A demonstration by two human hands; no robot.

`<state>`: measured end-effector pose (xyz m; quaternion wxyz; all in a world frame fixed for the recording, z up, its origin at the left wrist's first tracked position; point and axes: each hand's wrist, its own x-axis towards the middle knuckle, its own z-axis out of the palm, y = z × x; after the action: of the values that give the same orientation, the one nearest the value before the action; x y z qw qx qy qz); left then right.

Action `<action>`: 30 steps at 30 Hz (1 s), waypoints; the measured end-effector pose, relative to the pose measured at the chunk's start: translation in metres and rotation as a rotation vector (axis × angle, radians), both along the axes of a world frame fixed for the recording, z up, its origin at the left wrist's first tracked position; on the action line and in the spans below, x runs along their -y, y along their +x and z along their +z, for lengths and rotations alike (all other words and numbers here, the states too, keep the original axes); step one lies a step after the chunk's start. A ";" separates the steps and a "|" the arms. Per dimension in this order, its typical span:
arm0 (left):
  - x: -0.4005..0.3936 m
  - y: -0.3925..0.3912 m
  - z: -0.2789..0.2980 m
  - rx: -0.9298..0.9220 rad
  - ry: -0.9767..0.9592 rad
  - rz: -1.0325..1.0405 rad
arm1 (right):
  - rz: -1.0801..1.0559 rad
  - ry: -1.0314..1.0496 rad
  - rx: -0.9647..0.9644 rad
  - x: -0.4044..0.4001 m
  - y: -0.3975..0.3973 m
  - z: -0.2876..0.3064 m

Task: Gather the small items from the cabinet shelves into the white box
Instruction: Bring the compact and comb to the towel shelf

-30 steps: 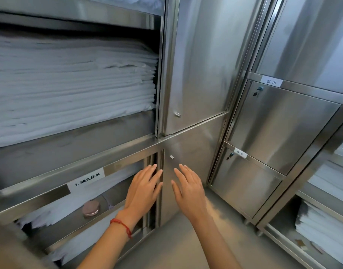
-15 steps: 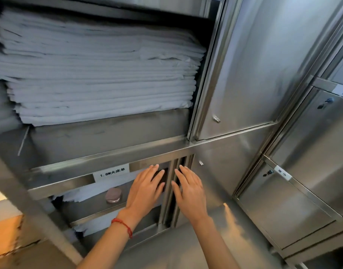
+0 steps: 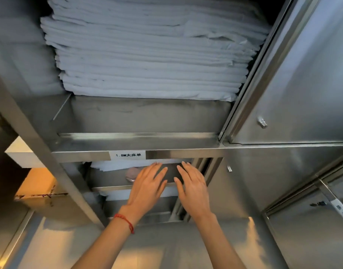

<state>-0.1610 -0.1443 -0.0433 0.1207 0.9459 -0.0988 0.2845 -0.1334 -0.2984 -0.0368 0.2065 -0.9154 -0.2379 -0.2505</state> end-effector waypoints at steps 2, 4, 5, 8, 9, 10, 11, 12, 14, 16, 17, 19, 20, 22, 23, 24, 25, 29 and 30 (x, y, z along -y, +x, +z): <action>0.000 0.001 -0.006 -0.018 -0.003 0.026 | 0.036 -0.010 0.006 0.000 0.007 -0.008; -0.002 0.002 -0.012 -0.030 -0.019 0.041 | 0.070 -0.016 0.000 -0.002 0.012 -0.017; -0.004 0.002 -0.015 -0.038 -0.028 0.049 | 0.085 -0.020 -0.007 -0.003 0.015 -0.021; -0.010 0.003 -0.024 -0.060 -0.028 0.074 | 0.122 -0.018 -0.043 -0.009 0.021 -0.035; -0.013 0.003 -0.027 -0.060 -0.025 0.079 | 0.132 -0.016 -0.052 -0.012 0.024 -0.040; -0.016 0.005 -0.031 -0.065 -0.025 0.082 | 0.137 -0.014 -0.058 -0.015 0.026 -0.044; -0.019 0.006 -0.035 -0.067 -0.026 0.086 | 0.143 -0.011 -0.062 -0.017 0.029 -0.049; -0.021 0.008 -0.039 -0.070 -0.030 0.091 | 0.148 -0.008 -0.068 -0.020 0.032 -0.054; -0.028 0.012 -0.050 -0.078 -0.034 0.098 | 0.157 -0.003 -0.077 -0.026 0.037 -0.064; -0.034 0.015 -0.061 -0.086 -0.035 0.100 | 0.169 0.000 -0.087 -0.031 0.041 -0.074; -0.037 0.016 -0.066 -0.084 -0.034 0.101 | 0.177 0.000 -0.090 -0.034 0.043 -0.079; -0.042 0.019 -0.077 -0.093 -0.029 0.107 | 0.185 -0.003 -0.092 -0.041 0.047 -0.089; -0.044 0.020 -0.081 -0.104 -0.027 0.112 | 0.188 -0.004 -0.093 -0.043 0.050 -0.093; -0.049 0.024 -0.091 -0.110 -0.027 0.134 | 0.195 -0.005 -0.092 -0.048 0.053 -0.102; -0.052 0.026 -0.097 -0.101 -0.020 0.144 | 0.196 -0.007 -0.094 -0.051 0.056 -0.107; -0.056 0.029 -0.102 -0.093 -0.010 0.149 | 0.197 -0.009 -0.104 -0.054 0.058 -0.111; -0.060 0.031 -0.108 -0.072 0.005 0.152 | 0.200 -0.007 -0.114 -0.056 0.059 -0.116; -0.076 0.037 -0.133 -0.044 0.011 0.183 | 0.235 -0.005 -0.128 -0.065 0.068 -0.139; -0.080 0.038 -0.138 -0.055 0.019 0.195 | 0.239 -0.011 -0.131 -0.067 0.072 -0.146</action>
<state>-0.1233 -0.0647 -0.1817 0.0863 0.9596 -0.0055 0.2677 -0.0619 -0.2310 -0.1828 0.2451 -0.8961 -0.3324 -0.1627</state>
